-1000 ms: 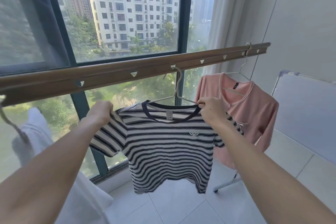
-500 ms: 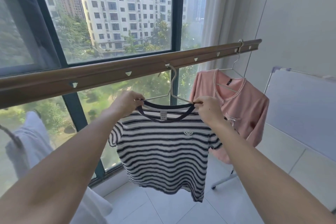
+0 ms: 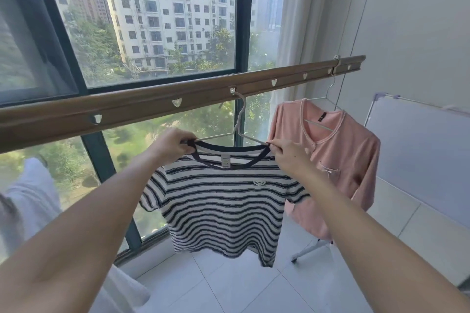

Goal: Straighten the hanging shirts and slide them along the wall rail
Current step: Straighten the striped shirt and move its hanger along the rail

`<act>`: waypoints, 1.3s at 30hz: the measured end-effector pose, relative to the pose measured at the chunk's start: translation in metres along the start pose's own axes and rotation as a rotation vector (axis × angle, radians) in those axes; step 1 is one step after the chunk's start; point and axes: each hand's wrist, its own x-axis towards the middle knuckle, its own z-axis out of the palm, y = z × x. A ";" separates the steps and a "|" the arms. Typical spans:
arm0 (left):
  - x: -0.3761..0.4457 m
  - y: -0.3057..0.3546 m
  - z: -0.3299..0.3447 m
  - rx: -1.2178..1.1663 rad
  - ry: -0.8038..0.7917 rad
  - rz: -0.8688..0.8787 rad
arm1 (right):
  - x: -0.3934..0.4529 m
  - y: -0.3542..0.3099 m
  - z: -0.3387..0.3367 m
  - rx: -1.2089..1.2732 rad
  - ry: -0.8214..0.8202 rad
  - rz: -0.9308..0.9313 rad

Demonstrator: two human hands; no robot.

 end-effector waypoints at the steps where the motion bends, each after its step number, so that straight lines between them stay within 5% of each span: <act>1: -0.001 -0.002 0.001 -0.026 0.038 -0.018 | -0.001 -0.001 0.000 0.006 -0.009 -0.010; 7: -0.001 -0.003 0.003 -0.025 0.070 -0.077 | -0.007 0.006 -0.006 -0.017 -0.122 -0.093; 18: -0.002 0.000 0.014 0.008 -0.036 -0.161 | -0.019 0.038 -0.010 -0.285 0.089 0.264; 30: -0.007 0.001 0.002 0.044 -0.035 -0.134 | -0.030 0.052 0.001 -0.262 -0.028 0.511; 33: -0.006 -0.001 -0.004 -0.028 -0.041 -0.105 | -0.024 0.039 0.002 -0.263 -0.038 0.373; 39: -0.015 -0.011 -0.012 -0.059 -0.012 -0.108 | -0.003 -0.024 0.006 0.025 0.089 -0.260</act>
